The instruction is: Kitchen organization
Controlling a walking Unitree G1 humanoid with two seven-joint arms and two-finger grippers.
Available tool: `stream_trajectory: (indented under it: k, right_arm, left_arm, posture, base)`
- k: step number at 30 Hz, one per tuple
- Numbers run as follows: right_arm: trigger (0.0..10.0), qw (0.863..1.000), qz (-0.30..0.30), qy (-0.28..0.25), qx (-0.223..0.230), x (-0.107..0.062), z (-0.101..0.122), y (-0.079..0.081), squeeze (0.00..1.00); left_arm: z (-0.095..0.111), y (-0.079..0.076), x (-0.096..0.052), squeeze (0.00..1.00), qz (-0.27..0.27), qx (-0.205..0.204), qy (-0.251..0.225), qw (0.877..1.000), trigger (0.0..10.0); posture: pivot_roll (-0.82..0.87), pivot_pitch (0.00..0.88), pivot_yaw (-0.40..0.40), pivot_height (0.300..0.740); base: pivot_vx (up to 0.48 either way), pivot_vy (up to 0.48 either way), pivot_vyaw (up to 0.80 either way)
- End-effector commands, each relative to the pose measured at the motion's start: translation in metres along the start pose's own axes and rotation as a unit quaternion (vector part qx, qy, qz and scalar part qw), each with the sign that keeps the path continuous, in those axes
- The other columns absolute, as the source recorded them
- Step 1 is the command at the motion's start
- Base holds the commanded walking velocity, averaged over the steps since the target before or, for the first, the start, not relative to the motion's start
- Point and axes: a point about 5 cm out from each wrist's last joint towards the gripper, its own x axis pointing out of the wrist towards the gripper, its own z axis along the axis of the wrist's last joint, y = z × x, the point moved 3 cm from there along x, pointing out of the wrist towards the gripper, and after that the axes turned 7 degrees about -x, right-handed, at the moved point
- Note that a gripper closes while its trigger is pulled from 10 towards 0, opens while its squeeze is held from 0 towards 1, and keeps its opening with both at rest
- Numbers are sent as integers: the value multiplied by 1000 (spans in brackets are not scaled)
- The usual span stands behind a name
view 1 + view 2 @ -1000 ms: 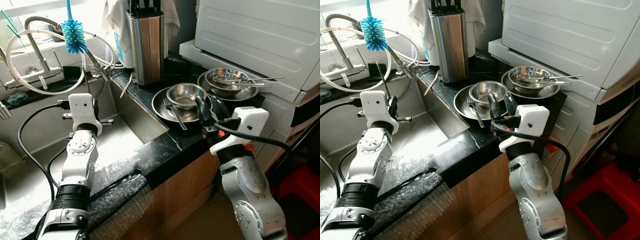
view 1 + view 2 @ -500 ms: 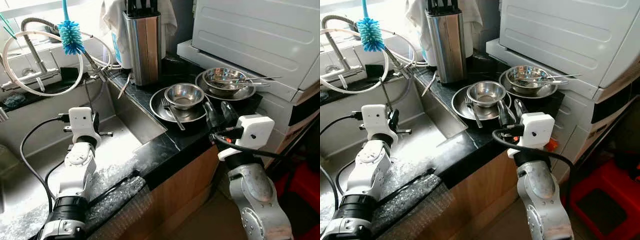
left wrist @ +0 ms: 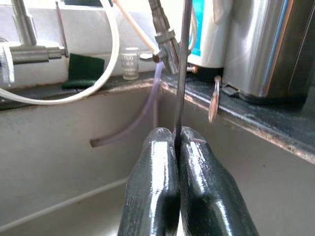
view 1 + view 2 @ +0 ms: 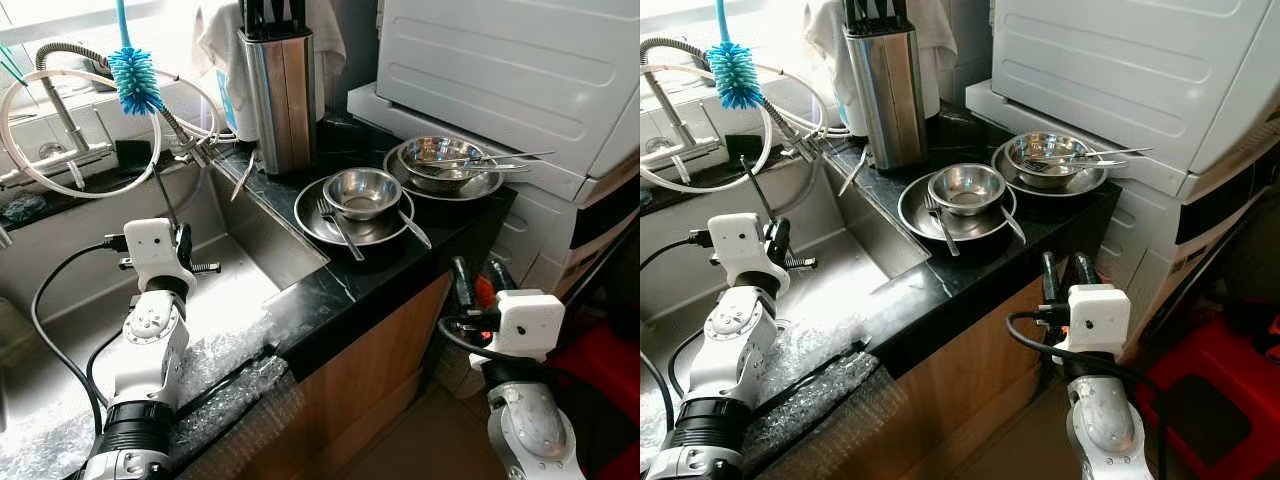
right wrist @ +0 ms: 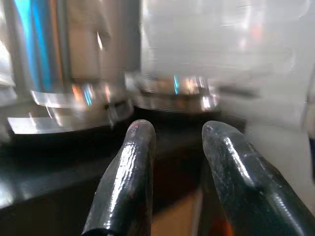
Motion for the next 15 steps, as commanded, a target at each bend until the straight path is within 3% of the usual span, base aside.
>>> stream_trajectory:
  k: [1, 10, 11, 12, 13, 14, 15]
  right_arm:
    - [10000, 1000, -9, 24, 0, -4, -15, -1, 0]
    - [10000, 999, -24, 22, 15, -2, -21, -1, 0]
    - [10000, 999, -26, 22, 17, -1, -22, 0, 0]
    - [10000, 999, -26, 23, 17, -1, -22, 0, 0]
    - [10000, 999, -26, 25, 16, -1, -23, 0, 0]
    - [10000, 999, -26, 27, 16, 0, -23, 0, 0]
    - [10000, 999, -25, 27, 16, 0, -23, 1, 0]
  left_arm:
    - [-12, 3, -6, 0, 8, -2, 18, 1000, 10000]
    - [-15, 1, -6, 0, 7, -1, 21, 1000, 10000]
    - [-15, 0, -6, 173, 5, 0, 23, 1000, 10000]
    - [-15, -1, -5, 184, 4, 1, 24, 1000, 10000]
    - [-16, -1, -5, 302, 5, 6, 26, 1000, 10000]
    - [-16, -1, -5, 549, 6, 9, 27, 1000, 10000]
    - [-17, -1, -5, 549, 4, 12, 29, 1000, 10000]
  posture:
    - [-207, 0, 32, 740]
    - [-211, 0, 36, 740]
    - [-208, 0, 37, 740]
    - [-208, 0, 38, 740]
    - [-207, 0, 39, 740]
    - [-207, 0, 39, 740]
    - [-208, 0, 39, 740]
  base:
    - [0, 0, 0]
    - [0, 0, 0]
    - [0, 0, 0]
    - [0, 0, 0]
    - [0, 0, 0]
    - [0, 0, 0]
    - [0, 0, 0]
